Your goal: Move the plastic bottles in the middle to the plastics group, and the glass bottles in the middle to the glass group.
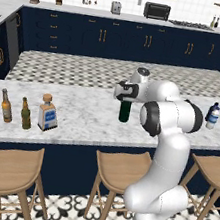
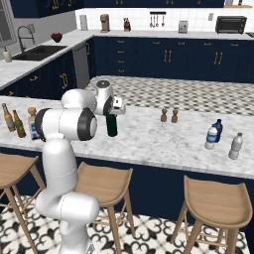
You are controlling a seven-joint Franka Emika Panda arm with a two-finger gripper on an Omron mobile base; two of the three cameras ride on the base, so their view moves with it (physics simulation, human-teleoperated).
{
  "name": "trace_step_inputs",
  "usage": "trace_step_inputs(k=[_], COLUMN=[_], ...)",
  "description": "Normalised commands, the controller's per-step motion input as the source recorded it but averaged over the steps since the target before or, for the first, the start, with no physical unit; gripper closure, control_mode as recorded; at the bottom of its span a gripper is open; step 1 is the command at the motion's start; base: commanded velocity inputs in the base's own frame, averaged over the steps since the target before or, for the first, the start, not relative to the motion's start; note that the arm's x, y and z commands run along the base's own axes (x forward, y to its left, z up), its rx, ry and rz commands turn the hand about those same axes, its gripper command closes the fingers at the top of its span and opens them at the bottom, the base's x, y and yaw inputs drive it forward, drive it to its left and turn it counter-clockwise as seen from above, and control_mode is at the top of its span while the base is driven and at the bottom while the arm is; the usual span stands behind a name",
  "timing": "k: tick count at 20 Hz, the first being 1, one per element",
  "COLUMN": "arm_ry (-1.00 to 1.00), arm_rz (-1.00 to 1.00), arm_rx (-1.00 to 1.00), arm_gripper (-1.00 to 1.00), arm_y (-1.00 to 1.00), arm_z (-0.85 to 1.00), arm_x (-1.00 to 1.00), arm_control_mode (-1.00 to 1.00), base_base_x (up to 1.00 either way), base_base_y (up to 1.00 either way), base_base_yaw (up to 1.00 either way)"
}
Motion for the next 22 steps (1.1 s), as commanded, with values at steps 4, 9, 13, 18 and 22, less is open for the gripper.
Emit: trace_step_inputs(k=[4, 9, 13, 18, 22], arm_ry=[-0.08, -0.11, -0.1, -0.16, -0.14], arm_rz=[0.02, 0.1, 0.17, 0.15, 0.1], arm_rx=[0.09, 0.13, 0.13, 0.07, 0.0], arm_gripper=[1.0, 1.0, 1.0, 1.0, 1.0], arm_y=[0.01, 0.16, 0.39, 0.61, 0.62], arm_z=[0.44, 0.63, 0.48, 0.15, 0.0], arm_x=[-0.26, -0.34, -0.18, -0.05, 0.0], arm_control_mode=[-1.0, -1.0, -1.0, -1.0, -1.0], base_base_x=[0.0, 0.0, 0.0, 0.0, 0.0], base_base_y=[0.0, 0.0, 0.0, 0.0, 0.0], base_base_yaw=[0.0, 0.0, 0.0, 0.0, 0.0])
